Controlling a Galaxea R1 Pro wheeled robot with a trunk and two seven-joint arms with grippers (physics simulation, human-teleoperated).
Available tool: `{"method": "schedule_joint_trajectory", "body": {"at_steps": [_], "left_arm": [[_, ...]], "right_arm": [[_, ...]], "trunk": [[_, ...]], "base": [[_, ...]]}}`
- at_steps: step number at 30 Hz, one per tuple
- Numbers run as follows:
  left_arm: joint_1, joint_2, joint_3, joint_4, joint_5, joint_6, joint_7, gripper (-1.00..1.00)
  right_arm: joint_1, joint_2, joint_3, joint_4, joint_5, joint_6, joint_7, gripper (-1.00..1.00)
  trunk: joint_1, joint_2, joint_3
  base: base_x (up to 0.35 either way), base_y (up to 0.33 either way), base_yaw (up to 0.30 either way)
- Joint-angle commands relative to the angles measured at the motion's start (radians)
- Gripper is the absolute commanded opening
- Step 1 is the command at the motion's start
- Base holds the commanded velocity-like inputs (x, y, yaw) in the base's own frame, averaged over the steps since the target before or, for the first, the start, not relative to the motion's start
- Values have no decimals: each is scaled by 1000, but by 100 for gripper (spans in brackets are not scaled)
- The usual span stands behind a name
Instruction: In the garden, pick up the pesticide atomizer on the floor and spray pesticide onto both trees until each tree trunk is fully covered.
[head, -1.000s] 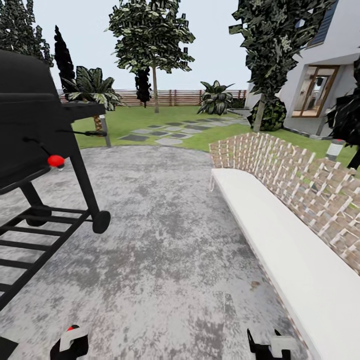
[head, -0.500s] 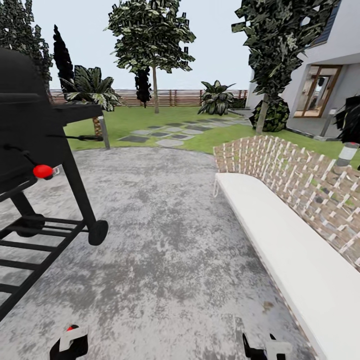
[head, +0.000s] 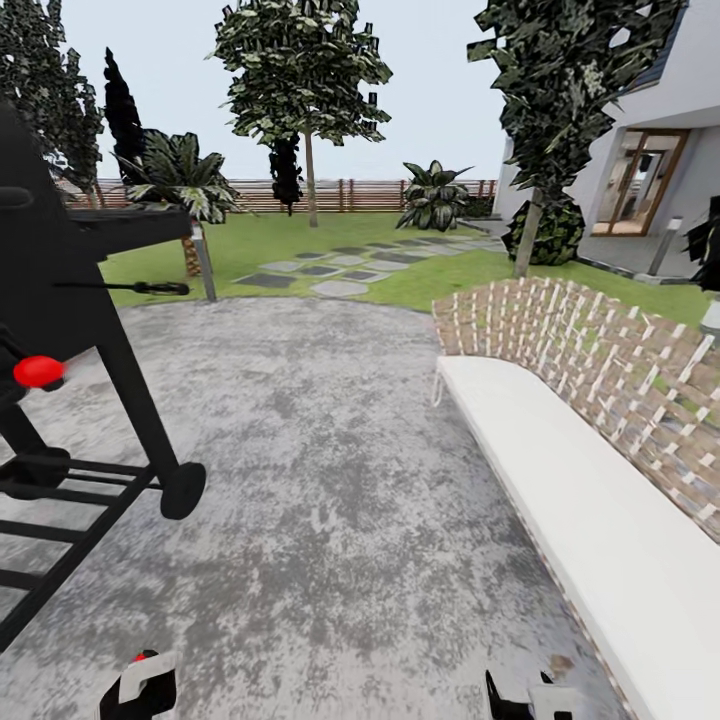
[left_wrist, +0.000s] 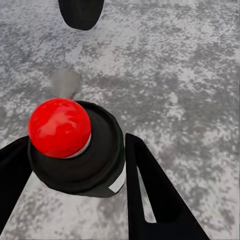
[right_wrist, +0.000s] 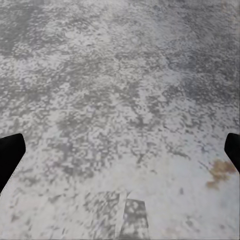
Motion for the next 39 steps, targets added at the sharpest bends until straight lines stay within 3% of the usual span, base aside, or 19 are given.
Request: {"method": "schedule_joint_trajectory", "body": {"at_steps": [1, 39], "left_arm": [[-1, 1, -3, 1, 9, -2, -1, -100], [-1, 1, -3, 2, 9, -5, -4, -100]], "right_arm": [[-1, 0, -8, 1, 7, -3, 0, 100], [-1, 0, -8, 1, 7, -3, 0, 100]], "trunk": [[0, 0, -1], [0, 0, -1]], "base": [[339, 0, 0], [339, 0, 0]]}}
